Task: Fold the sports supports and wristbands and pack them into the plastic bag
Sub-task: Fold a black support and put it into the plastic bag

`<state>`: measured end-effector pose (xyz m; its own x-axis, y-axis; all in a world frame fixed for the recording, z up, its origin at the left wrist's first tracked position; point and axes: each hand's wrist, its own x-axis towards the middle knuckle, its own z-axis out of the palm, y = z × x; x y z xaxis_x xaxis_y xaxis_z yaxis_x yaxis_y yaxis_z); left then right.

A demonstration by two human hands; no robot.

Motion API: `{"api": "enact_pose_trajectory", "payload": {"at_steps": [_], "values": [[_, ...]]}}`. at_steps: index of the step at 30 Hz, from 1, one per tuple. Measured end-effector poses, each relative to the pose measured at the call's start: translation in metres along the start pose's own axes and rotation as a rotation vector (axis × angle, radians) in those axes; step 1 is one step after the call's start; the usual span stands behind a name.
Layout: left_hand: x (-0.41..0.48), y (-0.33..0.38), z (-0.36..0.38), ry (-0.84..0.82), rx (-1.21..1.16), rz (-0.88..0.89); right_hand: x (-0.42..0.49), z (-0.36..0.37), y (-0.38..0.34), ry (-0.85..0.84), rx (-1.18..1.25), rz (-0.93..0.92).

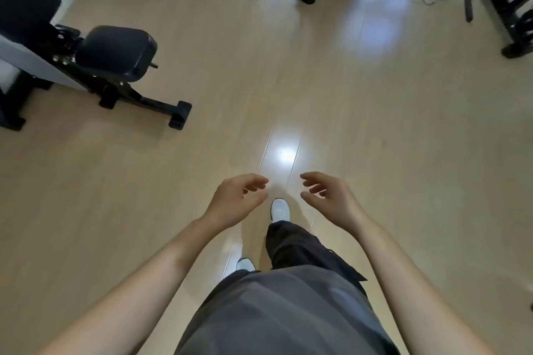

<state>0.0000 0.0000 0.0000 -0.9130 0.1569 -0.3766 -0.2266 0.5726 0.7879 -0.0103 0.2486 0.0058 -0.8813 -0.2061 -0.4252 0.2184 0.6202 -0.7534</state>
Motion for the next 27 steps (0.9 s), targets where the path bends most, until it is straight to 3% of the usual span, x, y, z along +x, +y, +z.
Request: {"api": "enact_pose_trajectory", "payload": {"at_steps": [7, 18, 27], "values": [[0.094, 0.053, -0.038, 0.067, -0.031, -0.015, 0.105, -0.073, -0.023, -0.036, -0.038, -0.004], [0.251, 0.052, -0.125, 0.163, -0.070, -0.086, 0.287, -0.120, -0.082, -0.091, -0.102, -0.024], [0.420, 0.071, -0.228, 0.072, -0.030, -0.057, 0.452, -0.172, -0.161, -0.077, -0.184, -0.019]]}}
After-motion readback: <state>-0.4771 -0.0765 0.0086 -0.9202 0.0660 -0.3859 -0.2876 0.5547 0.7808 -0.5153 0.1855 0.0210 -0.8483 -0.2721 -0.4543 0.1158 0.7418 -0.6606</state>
